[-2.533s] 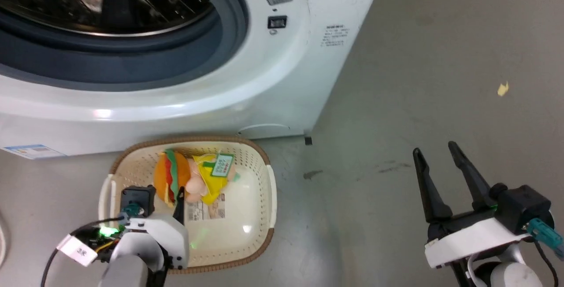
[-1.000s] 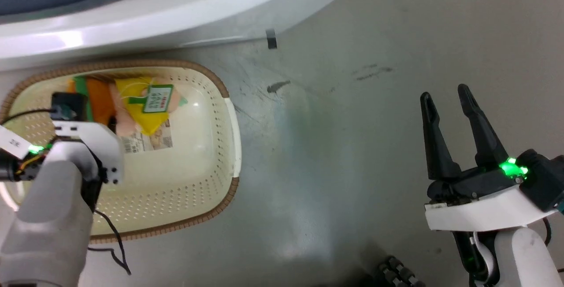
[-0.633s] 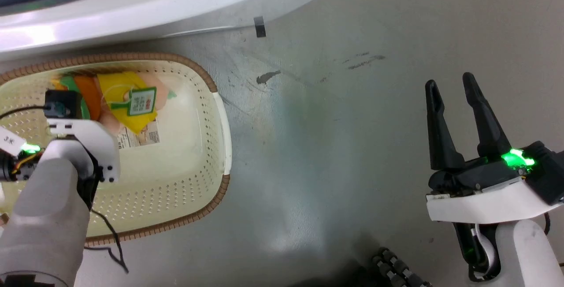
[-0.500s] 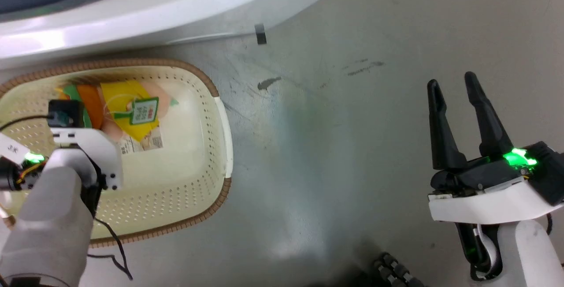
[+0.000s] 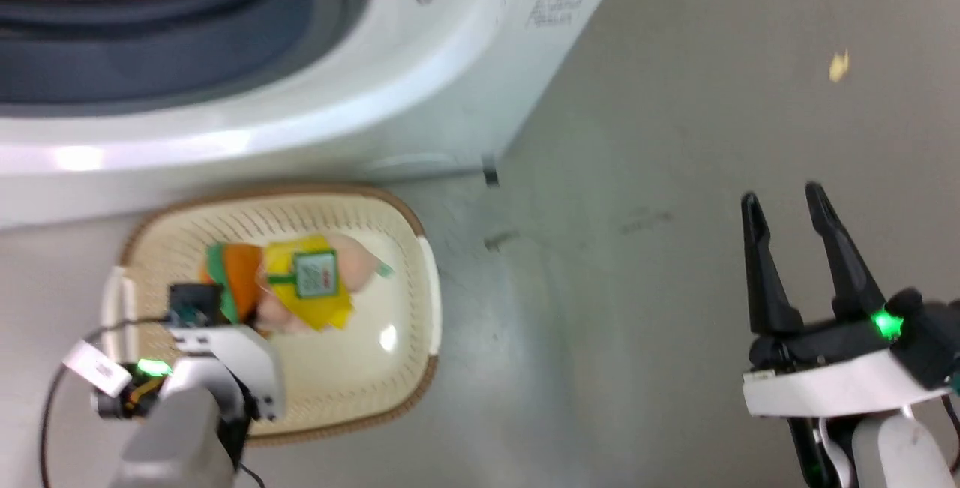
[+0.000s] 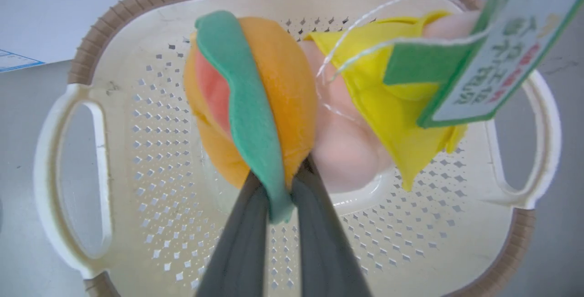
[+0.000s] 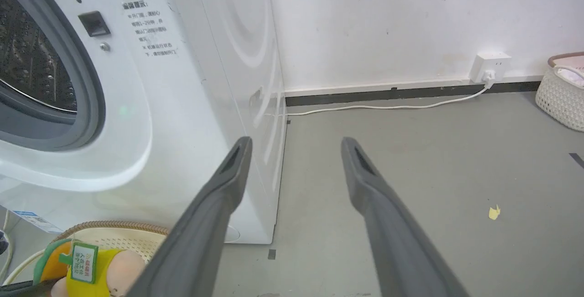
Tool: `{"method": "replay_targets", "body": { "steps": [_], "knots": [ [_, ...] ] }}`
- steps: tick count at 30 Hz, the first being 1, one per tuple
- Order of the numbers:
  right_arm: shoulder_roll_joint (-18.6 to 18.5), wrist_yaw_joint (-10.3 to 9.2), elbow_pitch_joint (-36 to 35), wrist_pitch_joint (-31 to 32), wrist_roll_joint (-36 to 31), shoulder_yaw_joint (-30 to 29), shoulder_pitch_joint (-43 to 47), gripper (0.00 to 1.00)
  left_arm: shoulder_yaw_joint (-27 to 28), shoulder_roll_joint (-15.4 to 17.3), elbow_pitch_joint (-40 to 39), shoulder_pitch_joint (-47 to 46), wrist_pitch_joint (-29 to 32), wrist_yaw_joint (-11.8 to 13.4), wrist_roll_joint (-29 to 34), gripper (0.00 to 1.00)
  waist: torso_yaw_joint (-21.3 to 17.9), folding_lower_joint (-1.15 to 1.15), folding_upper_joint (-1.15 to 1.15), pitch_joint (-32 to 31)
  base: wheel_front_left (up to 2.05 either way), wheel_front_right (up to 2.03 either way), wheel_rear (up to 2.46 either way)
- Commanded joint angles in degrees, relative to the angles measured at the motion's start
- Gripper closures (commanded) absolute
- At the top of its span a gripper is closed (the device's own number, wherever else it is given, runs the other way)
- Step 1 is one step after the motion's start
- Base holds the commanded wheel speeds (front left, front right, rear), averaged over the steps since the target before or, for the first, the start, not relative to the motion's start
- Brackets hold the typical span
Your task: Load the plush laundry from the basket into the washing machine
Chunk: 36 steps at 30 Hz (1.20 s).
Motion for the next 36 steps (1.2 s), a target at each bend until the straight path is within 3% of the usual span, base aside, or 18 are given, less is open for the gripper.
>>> {"method": "replay_targets", "body": {
  "steps": [1,9,21,26,29,32,36],
  "knots": [
    [-0.03,-0.05,0.23,-0.27,-0.65,-0.32,1.15,0.00,-0.12,-0.42,-1.20,1.69,-0.70,-0.48,-0.53,1.00,3.61,0.01,0.00,-7.07,0.00,0.00,0.00],
    [-0.03,-0.05,0.86,-0.27,-2.52,-0.82,5.09,0.00,1.89,-1.67,-16.45,12.33,-1.02,0.20,-0.39,1.00,6.64,0.01,0.00,-15.17,0.00,0.00,0.00],
    [-0.03,-0.05,0.41,-0.27,-2.59,-2.07,7.58,0.00,8.90,-4.81,-45.23,22.06,-1.03,2.06,2.29,1.00,8.60,0.01,0.00,-16.62,0.00,0.00,0.00],
    [-0.03,-0.05,-0.26,-0.27,-2.41,-2.07,6.62,0.00,12.08,-5.27,-56.16,20.64,-1.03,2.79,4.00,1.00,8.01,0.01,0.00,-13.92,0.00,0.00,0.00],
    [-0.03,-0.05,-0.55,-0.27,-2.27,-2.12,6.07,0.00,12.72,-4.81,-58.56,18.66,-1.04,2.88,4.56,1.00,7.54,0.01,0.00,-12.03,0.00,0.00,0.00],
    [-0.03,-0.05,-0.75,-0.27,-2.04,-1.93,5.05,0.00,13.47,-3.19,-59.63,13.92,-0.33,2.84,4.77,1.00,6.58,0.01,0.00,-8.98,0.00,0.00,0.00],
    [-0.03,-0.05,-1.06,-0.27,-1.05,-1.52,3.04,0.00,14.10,0.69,-59.97,6.03,5.18,2.70,5.57,1.00,4.68,0.01,0.00,-3.93,0.00,0.00,0.00]
  ]
}}
